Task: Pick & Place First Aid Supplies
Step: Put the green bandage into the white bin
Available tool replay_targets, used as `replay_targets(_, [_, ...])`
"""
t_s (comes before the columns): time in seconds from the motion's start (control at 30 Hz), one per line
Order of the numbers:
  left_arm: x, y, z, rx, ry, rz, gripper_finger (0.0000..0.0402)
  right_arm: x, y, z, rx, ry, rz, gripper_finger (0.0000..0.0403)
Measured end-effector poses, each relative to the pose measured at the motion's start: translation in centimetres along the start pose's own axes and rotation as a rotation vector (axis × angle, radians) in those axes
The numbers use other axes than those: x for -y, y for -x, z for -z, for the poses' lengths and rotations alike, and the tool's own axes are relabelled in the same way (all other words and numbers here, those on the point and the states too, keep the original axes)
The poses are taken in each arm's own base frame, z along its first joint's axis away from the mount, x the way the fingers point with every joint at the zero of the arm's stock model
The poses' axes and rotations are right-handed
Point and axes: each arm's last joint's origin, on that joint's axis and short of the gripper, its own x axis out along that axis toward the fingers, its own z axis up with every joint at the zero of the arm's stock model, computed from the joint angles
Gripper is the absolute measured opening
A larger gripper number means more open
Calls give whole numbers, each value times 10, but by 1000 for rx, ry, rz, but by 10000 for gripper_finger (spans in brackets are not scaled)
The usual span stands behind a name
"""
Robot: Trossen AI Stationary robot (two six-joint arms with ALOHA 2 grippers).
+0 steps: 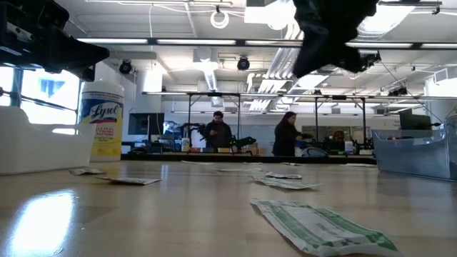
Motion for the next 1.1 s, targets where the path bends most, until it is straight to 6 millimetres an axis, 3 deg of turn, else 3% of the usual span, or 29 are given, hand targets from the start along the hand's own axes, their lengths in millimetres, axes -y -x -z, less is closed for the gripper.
replay_targets(0.3, [0, 0, 0, 1, 0, 1, 1, -57, -58, 50, -122, 400, -156, 40])
replay_targets(0.57, [0, 0, 0, 0, 0, 1, 1, -63, -103, 93, -288, 567, -129, 40])
replay_targets(0.97, [0, 0, 0, 1, 0, 2, 1, -61, -103, 111, -300, 721, -128, 40])
replay_targets(1.1, [0, 0, 0, 1, 0, 2, 1, -58, -104, 114, -284, 686, -89, 43])
